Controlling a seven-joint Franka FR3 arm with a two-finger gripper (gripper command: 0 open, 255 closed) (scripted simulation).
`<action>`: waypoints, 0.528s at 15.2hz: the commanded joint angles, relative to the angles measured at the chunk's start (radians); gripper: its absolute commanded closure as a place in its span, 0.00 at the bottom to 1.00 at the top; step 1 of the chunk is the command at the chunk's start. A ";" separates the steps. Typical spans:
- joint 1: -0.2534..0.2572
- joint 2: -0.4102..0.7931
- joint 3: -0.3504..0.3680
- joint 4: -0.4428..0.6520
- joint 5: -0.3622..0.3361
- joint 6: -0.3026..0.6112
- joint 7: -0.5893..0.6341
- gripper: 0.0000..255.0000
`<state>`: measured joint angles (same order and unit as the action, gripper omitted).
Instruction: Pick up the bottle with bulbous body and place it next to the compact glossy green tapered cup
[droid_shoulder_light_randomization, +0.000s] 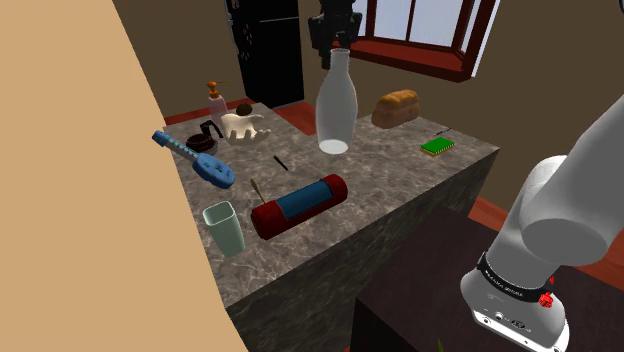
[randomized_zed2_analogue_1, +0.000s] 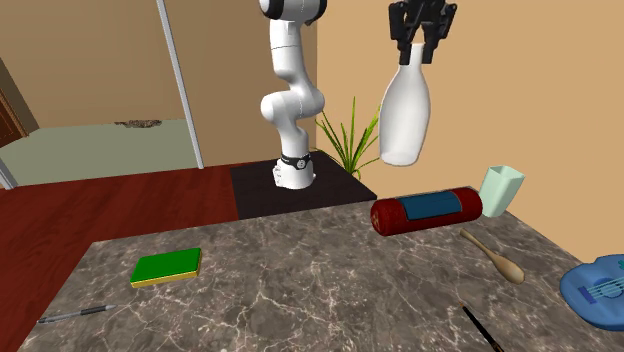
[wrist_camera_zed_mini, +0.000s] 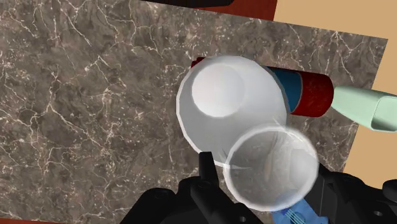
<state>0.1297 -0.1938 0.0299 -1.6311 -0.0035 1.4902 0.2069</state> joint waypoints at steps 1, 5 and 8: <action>0.020 0.000 0.032 -0.002 0.003 0.002 0.053 1.00; 0.059 0.018 0.094 0.019 0.008 -0.001 0.154 1.00; 0.089 0.043 0.140 0.048 0.008 -0.006 0.230 1.00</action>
<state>0.2071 -0.1454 0.1529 -1.5743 0.0023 1.4806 0.4071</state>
